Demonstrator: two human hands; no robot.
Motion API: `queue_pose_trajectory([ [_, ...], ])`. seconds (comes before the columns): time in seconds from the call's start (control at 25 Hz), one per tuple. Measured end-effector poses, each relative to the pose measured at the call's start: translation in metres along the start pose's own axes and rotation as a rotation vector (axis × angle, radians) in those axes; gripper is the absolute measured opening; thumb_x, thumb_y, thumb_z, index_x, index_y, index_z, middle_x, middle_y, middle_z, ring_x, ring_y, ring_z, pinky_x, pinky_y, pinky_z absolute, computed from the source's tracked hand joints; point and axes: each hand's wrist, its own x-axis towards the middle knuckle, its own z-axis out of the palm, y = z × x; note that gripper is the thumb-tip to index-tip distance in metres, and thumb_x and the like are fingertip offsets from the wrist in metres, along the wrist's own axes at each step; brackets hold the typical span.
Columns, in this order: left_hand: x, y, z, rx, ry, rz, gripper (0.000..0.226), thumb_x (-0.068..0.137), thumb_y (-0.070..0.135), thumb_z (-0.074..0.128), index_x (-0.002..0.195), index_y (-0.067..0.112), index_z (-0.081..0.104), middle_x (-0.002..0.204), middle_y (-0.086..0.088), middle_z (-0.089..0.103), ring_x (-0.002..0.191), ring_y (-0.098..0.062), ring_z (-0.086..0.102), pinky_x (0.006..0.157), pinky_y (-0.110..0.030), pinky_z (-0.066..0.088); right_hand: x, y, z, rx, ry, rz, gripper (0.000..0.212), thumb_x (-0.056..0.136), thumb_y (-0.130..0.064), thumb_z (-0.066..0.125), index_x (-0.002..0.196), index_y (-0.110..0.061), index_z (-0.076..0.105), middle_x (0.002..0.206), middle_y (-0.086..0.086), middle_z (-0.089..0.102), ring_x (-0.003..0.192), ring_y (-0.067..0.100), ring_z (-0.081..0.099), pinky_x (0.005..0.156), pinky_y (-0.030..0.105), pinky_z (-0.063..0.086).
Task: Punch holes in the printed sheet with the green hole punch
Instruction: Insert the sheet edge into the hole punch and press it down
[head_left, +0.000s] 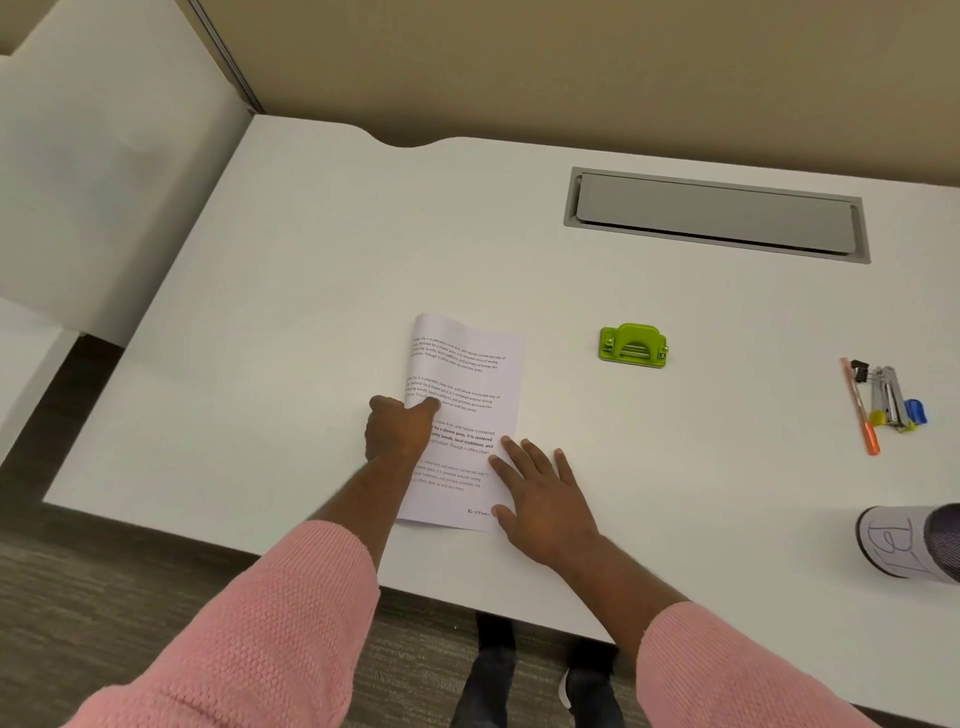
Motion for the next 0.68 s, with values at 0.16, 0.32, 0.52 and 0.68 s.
queue_pose_trajectory([
  [0.16,0.000,-0.004,-0.002,-0.061,-0.032,0.038,0.072,0.077,0.050,0.076,0.130,0.009,0.050,0.125,-0.010,0.064,0.110,-0.031,0.063,0.082,-0.032,0.044,-0.010,0.009,-0.001,0.005,-0.006,0.016,0.067,0.096,-0.052,0.040,0.157,-0.031,0.020,0.168,-0.007,0.001,0.154,0.017,0.002,0.124,0.050,0.001],
  [0.32,0.000,-0.011,0.004,-0.025,-0.080,0.117,0.033,0.088,0.031,0.067,0.113,0.009,0.065,0.113,-0.011,0.072,0.102,-0.031,0.066,0.090,-0.036,0.052,-0.027,0.021,0.000,0.020,0.001,0.041,0.067,0.096,-0.053,0.039,0.157,-0.032,0.021,0.167,-0.008,0.001,0.154,0.016,0.002,0.124,0.048,-0.001],
  [0.52,-0.013,-0.013,0.018,-0.007,-0.230,0.207,0.020,0.093,0.017,0.061,0.106,0.005,0.070,0.107,-0.011,0.073,0.102,-0.032,0.067,0.096,-0.043,0.054,-0.050,0.038,0.001,0.165,0.160,0.108,0.059,0.096,-0.049,0.044,0.150,-0.026,0.041,0.161,-0.006,0.030,0.147,0.014,0.030,0.123,0.037,0.013],
  [0.68,-0.021,-0.012,0.026,0.045,-0.384,0.224,0.037,0.095,0.019,0.063,0.129,0.005,0.062,0.126,-0.012,0.068,0.114,-0.031,0.064,0.105,-0.045,0.049,-0.048,0.072,-0.014,0.306,0.396,0.265,0.048,0.094,-0.033,0.061,0.139,-0.017,0.055,0.148,0.002,0.051,0.136,0.020,0.047,0.114,0.033,0.033],
])
